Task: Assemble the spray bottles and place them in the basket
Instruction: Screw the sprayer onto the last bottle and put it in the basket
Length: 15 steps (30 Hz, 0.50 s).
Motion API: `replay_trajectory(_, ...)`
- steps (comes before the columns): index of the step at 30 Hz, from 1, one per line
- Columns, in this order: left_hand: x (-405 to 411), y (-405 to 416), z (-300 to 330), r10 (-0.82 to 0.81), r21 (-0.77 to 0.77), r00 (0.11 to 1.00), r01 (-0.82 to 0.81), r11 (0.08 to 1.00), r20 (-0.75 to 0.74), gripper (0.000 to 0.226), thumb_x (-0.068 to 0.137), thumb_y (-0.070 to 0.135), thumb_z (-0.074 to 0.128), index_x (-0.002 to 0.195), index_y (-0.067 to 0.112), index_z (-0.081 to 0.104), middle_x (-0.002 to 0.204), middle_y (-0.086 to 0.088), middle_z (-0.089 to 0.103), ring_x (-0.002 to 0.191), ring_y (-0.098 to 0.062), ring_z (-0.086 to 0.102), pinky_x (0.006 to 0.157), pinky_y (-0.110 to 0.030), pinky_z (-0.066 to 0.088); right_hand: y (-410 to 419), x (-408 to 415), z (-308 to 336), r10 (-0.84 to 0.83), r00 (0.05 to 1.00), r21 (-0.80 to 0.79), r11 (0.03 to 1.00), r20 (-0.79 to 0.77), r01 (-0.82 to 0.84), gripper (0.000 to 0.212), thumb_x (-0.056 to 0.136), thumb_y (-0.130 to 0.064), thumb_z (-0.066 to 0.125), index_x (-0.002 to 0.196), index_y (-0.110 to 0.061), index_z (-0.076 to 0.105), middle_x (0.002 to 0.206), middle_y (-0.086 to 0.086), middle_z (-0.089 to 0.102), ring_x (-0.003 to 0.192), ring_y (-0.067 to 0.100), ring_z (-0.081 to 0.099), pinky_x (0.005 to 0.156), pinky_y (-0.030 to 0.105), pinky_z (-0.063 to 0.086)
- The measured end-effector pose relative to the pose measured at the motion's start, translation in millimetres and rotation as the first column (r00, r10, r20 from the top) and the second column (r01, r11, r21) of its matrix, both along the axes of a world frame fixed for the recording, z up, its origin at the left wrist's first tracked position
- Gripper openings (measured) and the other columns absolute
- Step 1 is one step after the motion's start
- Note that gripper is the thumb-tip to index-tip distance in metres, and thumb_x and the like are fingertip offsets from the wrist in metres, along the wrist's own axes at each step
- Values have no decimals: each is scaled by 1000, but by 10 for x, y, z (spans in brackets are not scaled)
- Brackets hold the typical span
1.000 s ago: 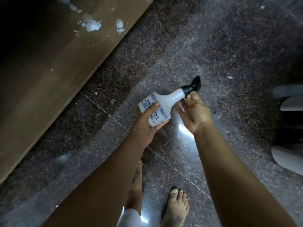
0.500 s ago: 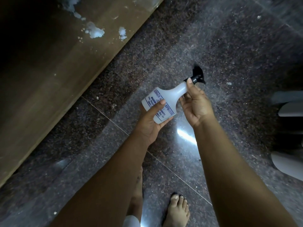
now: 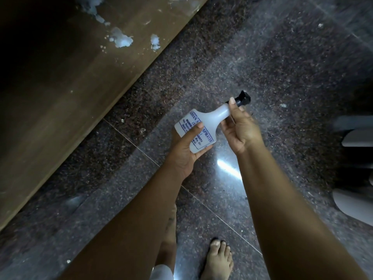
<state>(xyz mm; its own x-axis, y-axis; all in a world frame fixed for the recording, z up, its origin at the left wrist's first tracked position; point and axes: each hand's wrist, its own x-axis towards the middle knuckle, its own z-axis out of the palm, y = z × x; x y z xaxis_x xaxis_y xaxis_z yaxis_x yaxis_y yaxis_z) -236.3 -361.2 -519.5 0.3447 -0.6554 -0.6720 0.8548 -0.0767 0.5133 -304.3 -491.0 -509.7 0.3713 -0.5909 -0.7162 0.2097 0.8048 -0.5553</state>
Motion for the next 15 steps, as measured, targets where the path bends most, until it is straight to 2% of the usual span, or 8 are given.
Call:
replay_trajectory(2,-5,11,-12,-57,-1,997,57,998,47,47,74,25,70,119,29,57,116,-2,67,106,-21,66,81,-40,58,-19,43,8,-3,998,18,1000,-58,4,26,77,-19,77,92,-7,59,94,12,64,92,26,66,90,44,55)
replay_trajectory(3,-6,23,-19,-57,-6,998,57,998,12,52,70,28,75,120,28,58,115,-3,67,104,-21,66,79,-39,58,-33,56,19,17,999,24,1000,-45,-16,36,77,-22,77,100,-2,58,99,14,64,98,29,66,90,46,55)
replay_trajectory(4,0,41,-33,-38,-18,998,37,999,-59,61,65,32,80,121,25,58,114,-4,67,102,-22,66,78,-39,59,-33,65,57,45,999,28,999,21,-45,35,80,-23,73,103,-2,58,97,11,67,97,25,68,86,43,57)
replay_trajectory(5,15,60,-48,-10,-41,990,4,999,-143,69,59,37,83,122,21,59,113,-6,68,99,-23,67,77,-39,59,-25,71,92,66,992,32,997,112,-70,24,86,-24,65,100,-5,60,92,6,68,90,18,67,83,37,58)
replay_trajectory(7,73,107,-87,38,-133,959,-78,988,-280,67,57,40,86,116,15,66,111,-11,70,95,-25,69,78,-39,59,1,88,174,113,957,25,992,267,-124,18,97,-22,47,95,-11,62,94,1,65,92,12,61,90,30,52)
replay_trajectory(9,129,134,-67,57,-187,945,-122,975,-322,61,57,39,86,110,12,71,110,-13,71,95,-26,70,81,-41,59,36,124,252,153,954,-12,988,258,-156,23,100,-19,40,99,-12,62,102,3,64,101,14,58,96,28,49)
replay_trajectory(12,186,97,90,44,-88,980,-62,994,-192,76,50,48,88,116,17,66,109,-9,70,94,-23,70,77,-39,60,119,261,362,96,992,-89,992,82,-89,22,100,-20,40,91,-11,58,91,3,62,92,15,59,85,25,54)
replay_trajectory(15,230,86,379,0,85,1000,-1,996,16,65,68,52,75,124,24,59,113,-4,70,103,-22,67,75,-37,58,188,425,576,-51,995,-105,994,-85,42,24,99,-22,46,80,-12,56,79,3,63,71,10,63,63,20,56)
